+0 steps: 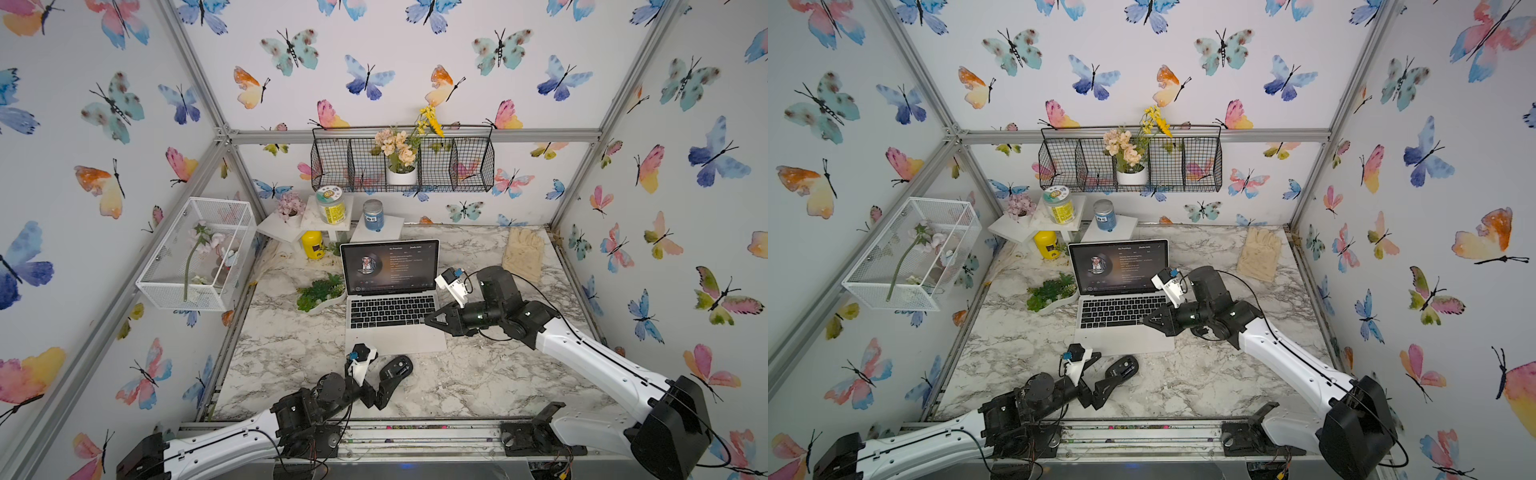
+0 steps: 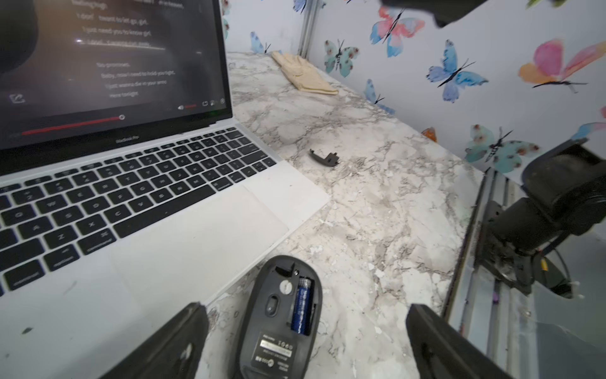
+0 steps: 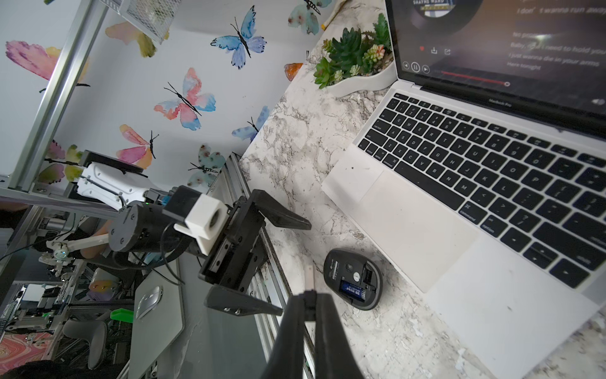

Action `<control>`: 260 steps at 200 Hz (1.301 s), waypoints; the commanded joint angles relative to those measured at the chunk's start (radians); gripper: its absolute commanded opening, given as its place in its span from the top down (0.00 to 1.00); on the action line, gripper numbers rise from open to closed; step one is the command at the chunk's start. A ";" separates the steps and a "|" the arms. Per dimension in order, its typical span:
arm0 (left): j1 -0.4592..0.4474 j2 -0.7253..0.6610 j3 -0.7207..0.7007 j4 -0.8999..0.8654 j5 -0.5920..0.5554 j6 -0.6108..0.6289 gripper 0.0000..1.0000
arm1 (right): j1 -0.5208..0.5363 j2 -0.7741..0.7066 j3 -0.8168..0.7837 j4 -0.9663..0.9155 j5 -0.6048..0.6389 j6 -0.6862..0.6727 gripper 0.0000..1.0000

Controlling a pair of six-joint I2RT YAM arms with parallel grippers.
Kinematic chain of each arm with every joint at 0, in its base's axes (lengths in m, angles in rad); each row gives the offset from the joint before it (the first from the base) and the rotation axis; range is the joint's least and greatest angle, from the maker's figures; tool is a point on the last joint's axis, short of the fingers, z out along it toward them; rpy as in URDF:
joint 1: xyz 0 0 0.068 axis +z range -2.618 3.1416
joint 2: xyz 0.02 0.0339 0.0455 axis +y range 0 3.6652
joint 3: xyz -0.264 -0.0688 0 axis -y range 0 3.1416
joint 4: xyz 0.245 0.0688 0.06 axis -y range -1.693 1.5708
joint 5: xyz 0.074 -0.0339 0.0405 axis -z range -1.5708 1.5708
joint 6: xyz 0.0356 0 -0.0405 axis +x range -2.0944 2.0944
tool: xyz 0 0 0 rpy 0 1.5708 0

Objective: Remove the wireless mouse receiver from the laptop
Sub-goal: Insert the USB plug into the mouse.

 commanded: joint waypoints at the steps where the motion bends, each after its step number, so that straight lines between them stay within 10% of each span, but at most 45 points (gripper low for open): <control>1: -0.005 0.139 0.033 0.034 -0.136 -0.002 0.04 | 0.005 -0.029 -0.023 0.034 -0.037 0.009 0.98; 164: -0.050 0.685 0.042 0.339 -0.009 0.051 0.11 | 0.004 -0.034 -0.057 0.065 -0.037 0.007 0.98; 260: -0.019 0.883 0.230 0.352 0.225 0.357 0.45 | 0.002 -0.084 -0.034 -0.094 0.152 -0.038 0.98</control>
